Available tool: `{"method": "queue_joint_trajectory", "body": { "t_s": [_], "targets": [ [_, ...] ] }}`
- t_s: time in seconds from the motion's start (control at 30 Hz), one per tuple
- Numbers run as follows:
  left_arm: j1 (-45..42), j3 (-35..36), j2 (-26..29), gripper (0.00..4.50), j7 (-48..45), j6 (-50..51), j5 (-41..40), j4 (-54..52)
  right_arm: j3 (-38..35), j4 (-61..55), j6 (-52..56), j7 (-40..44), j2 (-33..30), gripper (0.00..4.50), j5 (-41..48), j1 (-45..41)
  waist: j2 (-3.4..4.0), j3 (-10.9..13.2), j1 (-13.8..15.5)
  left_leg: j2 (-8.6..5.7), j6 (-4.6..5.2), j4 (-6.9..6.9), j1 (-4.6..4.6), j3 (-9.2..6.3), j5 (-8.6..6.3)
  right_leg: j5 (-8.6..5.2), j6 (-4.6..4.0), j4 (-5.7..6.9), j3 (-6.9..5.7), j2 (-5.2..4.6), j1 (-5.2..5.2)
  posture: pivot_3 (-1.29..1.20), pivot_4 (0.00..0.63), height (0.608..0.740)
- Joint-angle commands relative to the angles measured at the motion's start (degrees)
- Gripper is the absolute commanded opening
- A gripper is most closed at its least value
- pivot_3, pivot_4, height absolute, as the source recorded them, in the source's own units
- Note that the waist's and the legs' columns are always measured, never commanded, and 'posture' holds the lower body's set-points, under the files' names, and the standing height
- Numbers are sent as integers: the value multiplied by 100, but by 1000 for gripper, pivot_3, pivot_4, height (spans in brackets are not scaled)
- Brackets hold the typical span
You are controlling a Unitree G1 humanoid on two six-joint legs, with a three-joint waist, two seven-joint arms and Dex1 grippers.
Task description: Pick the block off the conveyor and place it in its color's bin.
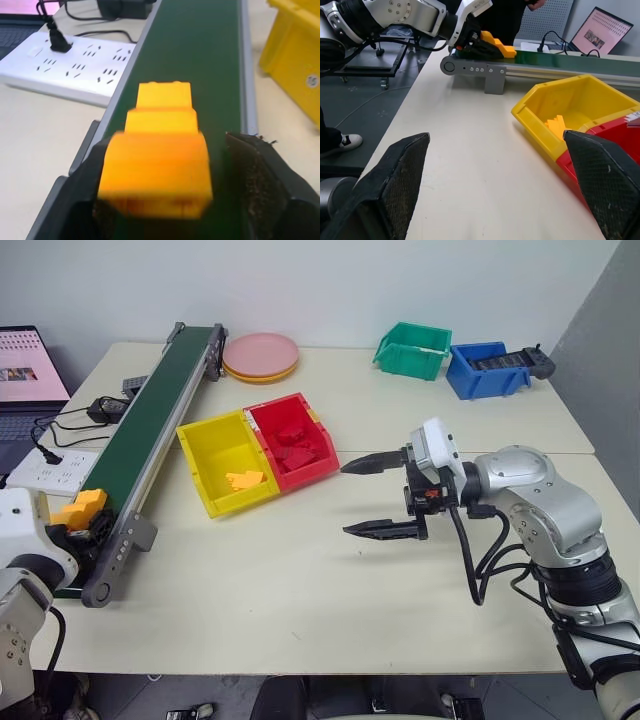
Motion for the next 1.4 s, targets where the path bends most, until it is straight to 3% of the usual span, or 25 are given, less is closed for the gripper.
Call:
{"method": "queue_joint_trajectory", "body": {
  "t_s": [0.03,0.13,0.37,0.43,0.53,0.6,0.83,1.07,1.4],
  "targets": [
    [164,155,-266,2214,306,11,43,-591,-129,-137,28,12,-58,4500,118,-127,0,0,0,0,0,0,0,1,0,0,0,-1,2,-1,0,0,150,740],
    [241,173,-367,1699,453,34,72,-935,-141,-100,24,35,-66,4500,138,-170,0,0,2,-1,0,0,0,1,0,0,0,0,-1,-4,0,0,150,740],
    [46,148,-234,1675,528,101,52,-1341,-156,-45,6,64,-89,4500,139,-224,-1,0,9,-3,0,0,-1,-3,0,0,0,0,-5,-4,1,0,150,740],
    [-300,-127,6,1675,425,162,-12,-1481,-189,-27,-6,38,-117,4500,110,-248,-1,0,10,-3,0,0,-1,-2,0,0,0,0,-4,-3,1,0,150,740],
    [-1518,-1214,161,1675,273,307,-132,-1324,-382,-21,-83,-92,-322,4500,-17,-177,-5,0,133,-5,-1,2,-7,-13,1,0,0,2,-17,-3,3,0,150,740],
    [-2181,-1941,112,1674,148,136,126,-770,-479,-94,-85,-199,-457,4500,-70,-75,-6,-2,171,-11,-1,5,-8,-17,1,4,0,0,-20,-4,8,0,150,740],
    [-3485,-3141,-187,1674,-97,-533,790,881,-705,-528,131,-551,-676,4500,24,249,-4,0,67,-1,-1,3,-23,10,1,3,1,-6,0,1,-17,0,150,740],
    [-3768,-3290,-207,1674,-165,-983,1243,1543,-922,-973,381,-850,-839,4500,116,530,-4,0,15,-2,-1,7,-34,10,1,4,1,0,3,2,-28,0,150,740],
    [-3528,-3090,-336,1674,55,-709,1302,1214,-1046,-1027,458,-1123,-811,4500,247,475,-4,0,19,-3,-1,10,-33,4,1,4,2,2,0,2,-24,0,150,740]
  ]
}}
